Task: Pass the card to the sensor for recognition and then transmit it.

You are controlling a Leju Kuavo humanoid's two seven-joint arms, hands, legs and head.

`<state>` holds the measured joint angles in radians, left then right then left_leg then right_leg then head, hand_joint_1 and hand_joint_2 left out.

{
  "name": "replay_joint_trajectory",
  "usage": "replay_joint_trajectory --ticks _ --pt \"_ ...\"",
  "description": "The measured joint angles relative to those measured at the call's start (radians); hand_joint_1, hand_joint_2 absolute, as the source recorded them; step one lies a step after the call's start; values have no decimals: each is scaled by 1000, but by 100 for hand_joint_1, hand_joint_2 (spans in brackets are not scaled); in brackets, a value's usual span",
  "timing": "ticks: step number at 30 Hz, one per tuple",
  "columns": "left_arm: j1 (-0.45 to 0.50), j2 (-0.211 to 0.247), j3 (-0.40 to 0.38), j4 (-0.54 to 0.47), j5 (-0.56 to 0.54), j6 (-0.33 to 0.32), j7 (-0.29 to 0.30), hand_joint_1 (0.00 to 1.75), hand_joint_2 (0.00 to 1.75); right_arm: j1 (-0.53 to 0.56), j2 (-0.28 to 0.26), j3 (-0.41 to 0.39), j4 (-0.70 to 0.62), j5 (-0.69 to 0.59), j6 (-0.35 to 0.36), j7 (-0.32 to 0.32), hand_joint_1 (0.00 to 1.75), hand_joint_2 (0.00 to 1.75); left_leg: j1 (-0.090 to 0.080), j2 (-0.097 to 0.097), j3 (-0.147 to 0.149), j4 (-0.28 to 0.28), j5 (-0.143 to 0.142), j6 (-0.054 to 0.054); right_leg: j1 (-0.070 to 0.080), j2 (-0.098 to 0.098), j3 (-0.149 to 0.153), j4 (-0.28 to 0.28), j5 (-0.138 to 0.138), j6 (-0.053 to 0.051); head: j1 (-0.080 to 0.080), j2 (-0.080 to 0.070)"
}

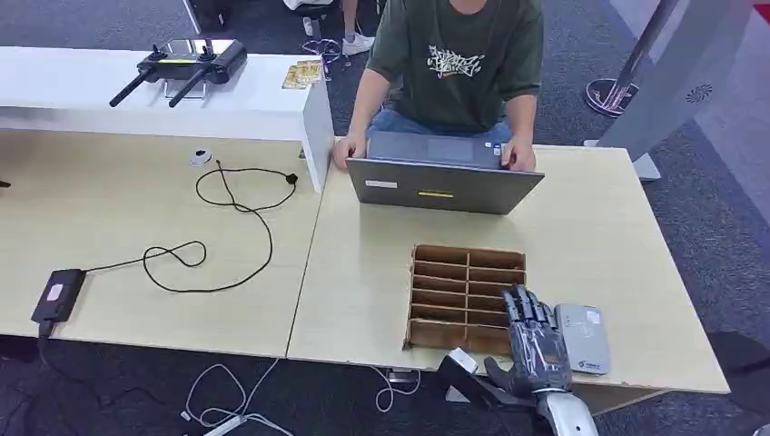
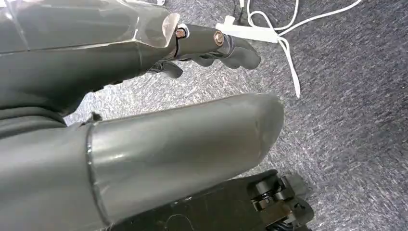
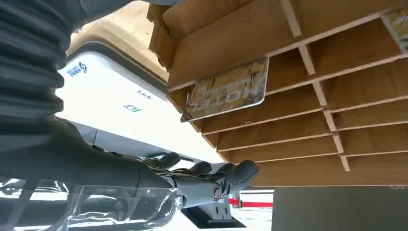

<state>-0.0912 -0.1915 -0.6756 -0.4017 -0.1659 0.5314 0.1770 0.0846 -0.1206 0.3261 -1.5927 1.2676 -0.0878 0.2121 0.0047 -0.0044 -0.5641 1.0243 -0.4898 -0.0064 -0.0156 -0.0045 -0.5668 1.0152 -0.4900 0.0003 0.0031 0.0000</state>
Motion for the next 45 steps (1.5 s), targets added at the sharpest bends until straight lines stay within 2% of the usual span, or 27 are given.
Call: replay_joint_trajectory --ticks 11,12,13,14,24,28,34,35,36,45 --pt "0 -5 24 -1 -32 -10 6 0 0 8 9 0 -3 9 13 13 0 175 0 0 0 0 0 0 0 0 0 0 0 0 0 0" --pt "0 -5 26 -2 -37 -11 10 0 0 8 9 0 -3 9 13 13 7 175 0 0 0 0 0 0 0 0 0 0 0 0 0 0" --pt "0 -5 28 -2 -42 -12 11 0 0 8 9 0 -3 9 13 13 154 175 0 0 0 0 0 0 0 0 0 0 0 0 0 0" --pt "0 -5 31 -2 -46 -12 11 0 0 8 9 0 -3 9 13 11 175 175 0 0 0 0 0 0 0 0 0 0 0 0 0 0" --pt "2 -5 62 -8 -68 -21 11 0 0 6 9 0 -3 13 13 5 175 175 0 0 0 0 0 0 0 0 0 0 0 0 0 0" --pt "16 -5 65 -29 -118 8 3 0 0 2 9 0 -3 20 13 5 175 175 0 0 0 0 0 0 0 0 0 0 0 0 0 0" --pt "25 -5 65 -42 -126 12 4 0 0 2 9 0 -3 21 13 5 173 175 0 0 0 0 0 0 0 0 0 0 0 0 0 0" --pt "29 -4 65 -49 -129 12 5 0 0 2 9 0 -3 21 13 5 168 175 0 0 0 0 0 0 0 0 0 0 0 0 0 0" --pt "39 -3 65 -68 -138 12 21 0 0 2 9 0 -6 23 13 5 162 175 0 0 0 0 0 0 0 0 0 0 0 0 0 0" --pt "56 5 66 -111 -158 12 44 0 0 2 9 0 -6 23 14 5 164 175 0 0 0 0 0 0 0 0 0 0 0 0 0 0"
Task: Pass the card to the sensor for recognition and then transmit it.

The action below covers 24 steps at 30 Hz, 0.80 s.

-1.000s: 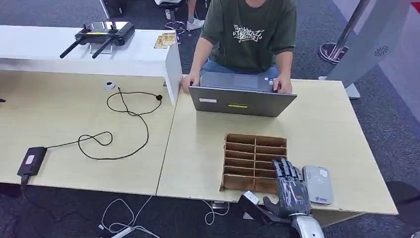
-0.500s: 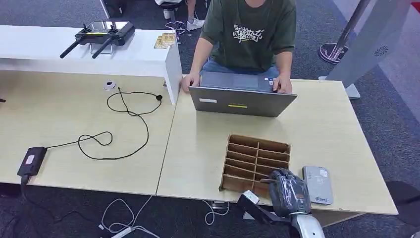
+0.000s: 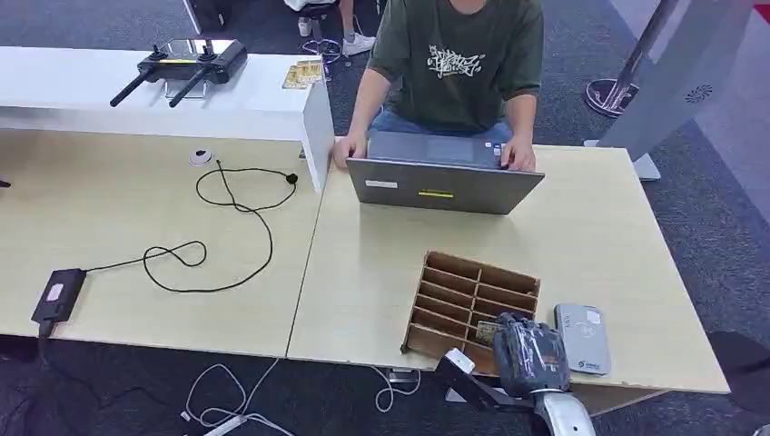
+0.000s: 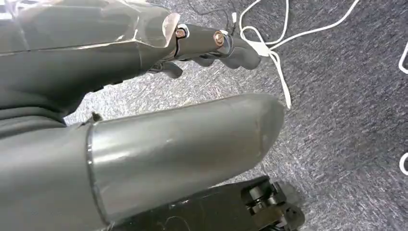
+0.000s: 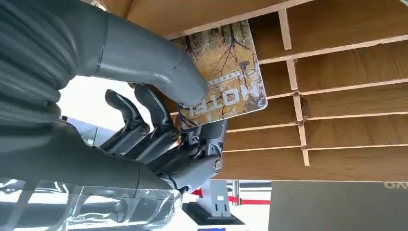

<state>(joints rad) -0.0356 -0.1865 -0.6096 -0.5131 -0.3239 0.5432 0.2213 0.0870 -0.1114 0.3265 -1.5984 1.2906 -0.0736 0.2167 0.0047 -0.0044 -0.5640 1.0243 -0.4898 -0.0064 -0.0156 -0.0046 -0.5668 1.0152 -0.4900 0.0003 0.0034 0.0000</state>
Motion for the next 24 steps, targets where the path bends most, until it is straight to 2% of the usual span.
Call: replay_joint_trajectory --ticks 3,8,15,19,24 --pt "3 1 1 -8 -11 -1 6 0 0 0 0 0 0 0 0 0 175 175 0 0 0 0 0 0 0 0 0 0 0 0 0 0" --pt "14 3 9 -29 -52 -9 20 0 0 2 0 0 -3 0 -28 -8 175 175 0 0 0 0 0 0 0 0 0 0 0 0 0 0" --pt "21 3 43 -38 -159 -3 -22 0 0 -1 15 -69 -101 -83 -392 -113 175 175 0 0 0 0 0 0 0 0 0 0 0 0 0 0" --pt "21 -5 68 -37 -173 -3 -45 0 0 2 25 -120 -153 -132 -491 -159 175 175 0 0 0 0 0 0 0 0 0 0 0 0 0 0" --pt "21 -12 97 -37 -174 -3 -61 0 0 9 38 -163 -191 -162 -533 -184 175 175 0 0 0 0 0 0 0 0 -1 0 0 0 0 0"
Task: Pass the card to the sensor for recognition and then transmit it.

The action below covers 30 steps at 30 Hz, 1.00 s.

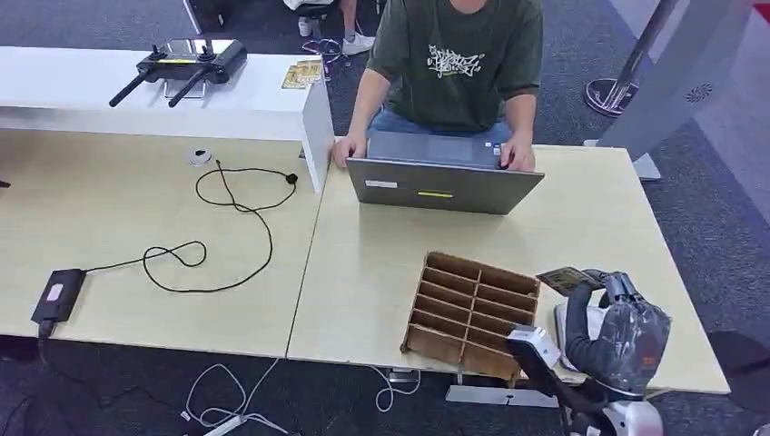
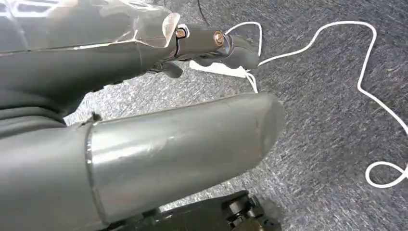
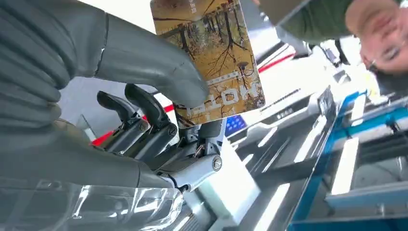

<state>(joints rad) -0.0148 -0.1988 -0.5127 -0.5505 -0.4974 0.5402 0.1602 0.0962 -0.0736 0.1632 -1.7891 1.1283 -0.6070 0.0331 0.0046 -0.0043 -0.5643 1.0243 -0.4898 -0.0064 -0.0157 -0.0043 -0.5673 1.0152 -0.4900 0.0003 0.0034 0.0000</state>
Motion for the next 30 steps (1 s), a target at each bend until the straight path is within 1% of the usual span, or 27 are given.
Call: replay_joint_trajectory --ticks 3,7,15,26,30 --pt "0 -5 14 0 -3 1 -13 0 0 1 11 -15 -12 -54 -31 -34 175 175 0 0 0 0 0 0 0 0 0 0 0 0 0 0" --pt "1 -11 32 0 -4 4 -24 0 0 3 24 -31 -22 -102 -46 -60 175 175 0 0 0 0 0 0 0 0 0 0 0 0 0 0" --pt "11 -22 61 0 -6 5 -36 0 0 19 47 -56 -37 -231 -42 -112 175 175 0 0 0 0 0 0 0 0 0 0 0 0 0 0" --pt "14 -25 84 0 -14 5 -37 0 0 42 71 -93 -59 -381 -37 -156 175 175 0 0 0 0 0 0 0 0 0 0 0 0 0 0" --pt "15 -28 86 0 -21 8 -37 0 0 55 84 -113 -70 -400 -37 -167 175 175 0 0 0 0 0 0 0 0 0 0 0 0 0 0"
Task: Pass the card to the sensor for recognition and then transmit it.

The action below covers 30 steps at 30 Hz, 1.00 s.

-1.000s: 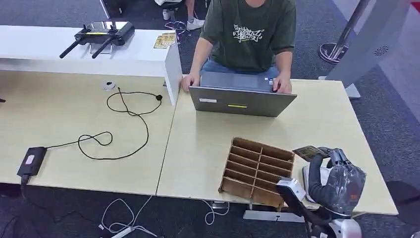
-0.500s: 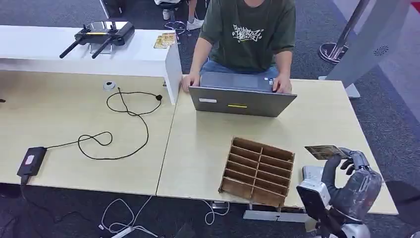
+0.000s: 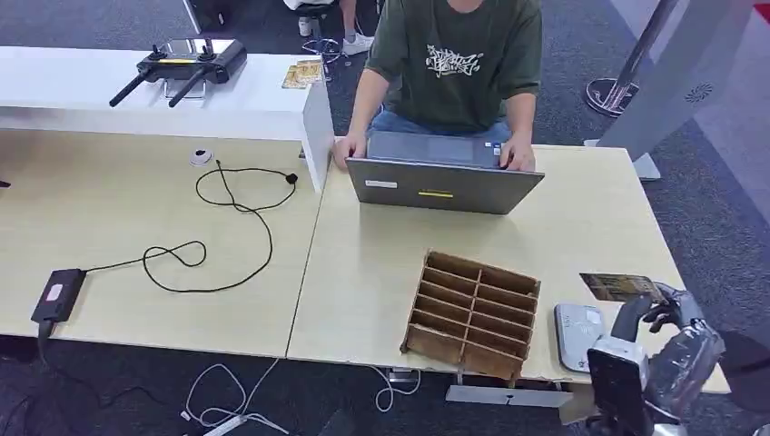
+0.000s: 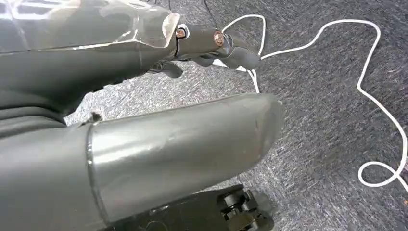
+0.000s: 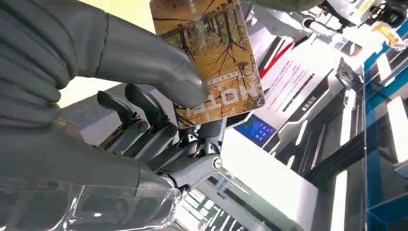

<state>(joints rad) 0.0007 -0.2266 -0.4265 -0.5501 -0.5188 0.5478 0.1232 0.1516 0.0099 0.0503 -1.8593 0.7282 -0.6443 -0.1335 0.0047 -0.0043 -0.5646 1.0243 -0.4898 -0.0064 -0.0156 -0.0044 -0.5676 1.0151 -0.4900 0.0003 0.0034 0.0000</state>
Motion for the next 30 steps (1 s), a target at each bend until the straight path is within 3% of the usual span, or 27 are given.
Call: replay_joint_trajectory --ticks 9,12,16,30 --pt "2 -3 5 0 -25 6 16 0 0 30 35 -40 -28 -131 24 -38 175 175 0 0 0 0 0 0 0 0 0 0 0 0 0 0" --pt "-11 -3 29 25 35 -89 68 0 0 40 47 -55 -39 -200 44 -69 175 175 0 0 0 0 0 0 0 0 0 0 0 0 0 0" --pt "-38 -2 86 132 80 -119 10 0 0 51 71 -85 -51 -264 46 -105 175 175 0 0 0 0 0 0 0 0 0 0 0 0 0 0" --pt "-73 -7 134 231 79 -140 33 0 0 60 96 -119 -56 -274 37 -123 175 175 0 0 0 0 0 0 0 0 0 0 0 0 0 0"
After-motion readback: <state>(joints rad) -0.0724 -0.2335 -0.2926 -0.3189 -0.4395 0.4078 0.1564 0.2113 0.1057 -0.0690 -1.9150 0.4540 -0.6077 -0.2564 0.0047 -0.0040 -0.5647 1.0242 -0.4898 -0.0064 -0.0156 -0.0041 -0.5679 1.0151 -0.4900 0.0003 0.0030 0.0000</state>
